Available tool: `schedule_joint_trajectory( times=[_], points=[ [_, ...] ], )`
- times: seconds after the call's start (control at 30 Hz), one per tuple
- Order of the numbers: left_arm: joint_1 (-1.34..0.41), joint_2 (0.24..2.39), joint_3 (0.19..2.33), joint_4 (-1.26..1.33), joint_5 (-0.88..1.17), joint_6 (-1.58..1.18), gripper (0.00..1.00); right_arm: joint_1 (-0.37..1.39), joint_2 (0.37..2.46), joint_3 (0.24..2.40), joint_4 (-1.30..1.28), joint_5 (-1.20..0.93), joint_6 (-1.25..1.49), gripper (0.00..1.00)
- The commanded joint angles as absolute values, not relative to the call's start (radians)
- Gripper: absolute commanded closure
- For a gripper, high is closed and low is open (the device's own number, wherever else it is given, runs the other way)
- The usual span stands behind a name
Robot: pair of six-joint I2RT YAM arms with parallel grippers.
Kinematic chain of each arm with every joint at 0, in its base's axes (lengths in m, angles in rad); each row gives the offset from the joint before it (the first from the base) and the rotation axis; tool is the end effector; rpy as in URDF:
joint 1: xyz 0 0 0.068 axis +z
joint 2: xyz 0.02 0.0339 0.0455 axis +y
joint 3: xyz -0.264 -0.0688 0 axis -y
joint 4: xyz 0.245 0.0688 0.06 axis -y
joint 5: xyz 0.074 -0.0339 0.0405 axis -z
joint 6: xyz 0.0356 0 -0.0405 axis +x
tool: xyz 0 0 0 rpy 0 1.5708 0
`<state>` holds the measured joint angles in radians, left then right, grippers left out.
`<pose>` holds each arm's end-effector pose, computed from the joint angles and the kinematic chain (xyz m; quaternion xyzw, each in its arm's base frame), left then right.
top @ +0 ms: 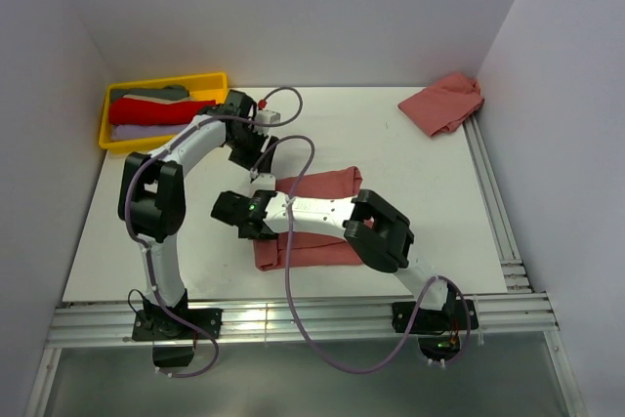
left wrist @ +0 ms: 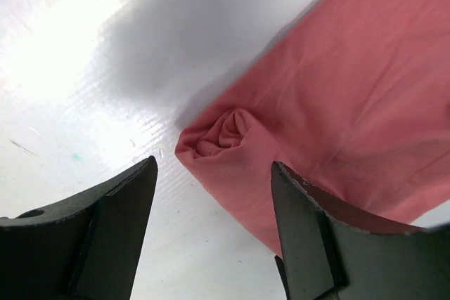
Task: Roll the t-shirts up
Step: Roll the tshirt
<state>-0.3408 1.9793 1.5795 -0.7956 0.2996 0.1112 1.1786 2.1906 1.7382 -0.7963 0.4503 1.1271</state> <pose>0.3862 -0.1481 0.2152 0.2448 0.9405 -0.1668 0.1665 0.1877 0.4131 0.1747 0.0110 0.9628 0.0534 0.2648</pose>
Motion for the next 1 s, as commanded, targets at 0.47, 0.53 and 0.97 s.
schedule_joint_trajectory(
  times=[0.47, 0.53, 0.97],
  points=[
    [-0.295, 1.881, 1.565, -0.827, 0.462, 0.13, 0.29, 1.045, 1.829, 1.017, 0.154, 0.054, 1.193, 0.65],
    [-0.291, 1.87, 1.53, -0.822, 0.472, 0.14, 0.29, 1.025, 1.81, 0.892, 0.306, 0.006, 1.247, 0.65],
    [-0.288, 1.833, 1.351, -0.739, 0.505, 0.149, 0.3, 0.933, 1.979, 0.68, 1.111, -0.193, 1.522, 0.65]
  ],
)
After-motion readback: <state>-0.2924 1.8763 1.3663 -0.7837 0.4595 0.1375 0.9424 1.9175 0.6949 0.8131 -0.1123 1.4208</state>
